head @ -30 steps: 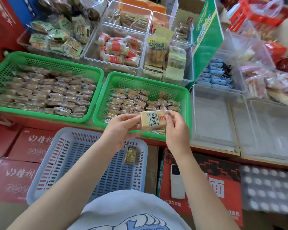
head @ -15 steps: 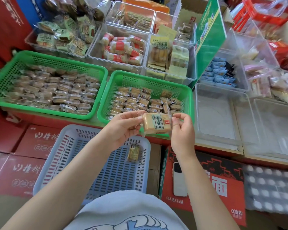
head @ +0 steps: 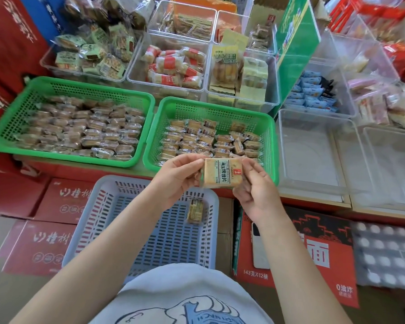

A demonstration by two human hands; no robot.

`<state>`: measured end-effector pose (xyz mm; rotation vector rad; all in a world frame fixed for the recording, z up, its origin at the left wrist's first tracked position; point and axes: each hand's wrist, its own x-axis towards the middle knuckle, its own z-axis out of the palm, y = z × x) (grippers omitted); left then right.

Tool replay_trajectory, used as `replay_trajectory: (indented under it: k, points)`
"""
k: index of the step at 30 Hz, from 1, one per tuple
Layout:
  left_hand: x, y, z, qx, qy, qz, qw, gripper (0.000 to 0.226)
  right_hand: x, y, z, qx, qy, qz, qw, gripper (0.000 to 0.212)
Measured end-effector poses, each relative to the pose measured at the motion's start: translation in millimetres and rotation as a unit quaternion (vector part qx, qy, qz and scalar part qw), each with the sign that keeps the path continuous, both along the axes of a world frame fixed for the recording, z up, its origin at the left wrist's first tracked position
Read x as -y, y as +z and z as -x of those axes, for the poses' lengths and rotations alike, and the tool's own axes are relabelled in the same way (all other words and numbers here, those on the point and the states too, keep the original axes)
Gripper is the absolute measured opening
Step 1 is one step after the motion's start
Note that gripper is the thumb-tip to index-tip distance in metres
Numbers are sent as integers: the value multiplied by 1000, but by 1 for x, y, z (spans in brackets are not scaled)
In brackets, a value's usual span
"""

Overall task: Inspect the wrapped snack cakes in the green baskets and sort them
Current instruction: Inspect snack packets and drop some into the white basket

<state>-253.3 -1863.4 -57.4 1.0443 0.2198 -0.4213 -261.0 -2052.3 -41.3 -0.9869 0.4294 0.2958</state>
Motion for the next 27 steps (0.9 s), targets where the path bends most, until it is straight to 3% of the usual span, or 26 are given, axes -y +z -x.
replay_trajectory:
  k: [7,9,12,14,19,24,27]
  points:
    - [9,0,3,-32,-12,-75,997,31,-14,0,-2,-28,-119,73,990,18]
    - [12,3,5,15,-19,-148,989,31,-12,1,-6,-44,-148,88,984,17]
    - [16,3,5,131,11,-313,941,20,-11,1,-11,-54,-155,93,982,18]
    - [15,1,1,169,43,-359,917,10,-11,-1,-13,-61,-147,87,983,19]
    - [11,-4,-9,174,16,-397,901,6,-10,-9,-22,-79,-143,88,983,20]
    - [13,-9,-27,166,18,-385,908,4,-7,-16,-36,-37,-77,279,957,34]
    - [19,-14,-46,170,41,-402,899,7,-2,-22,-51,-2,-3,288,958,27]
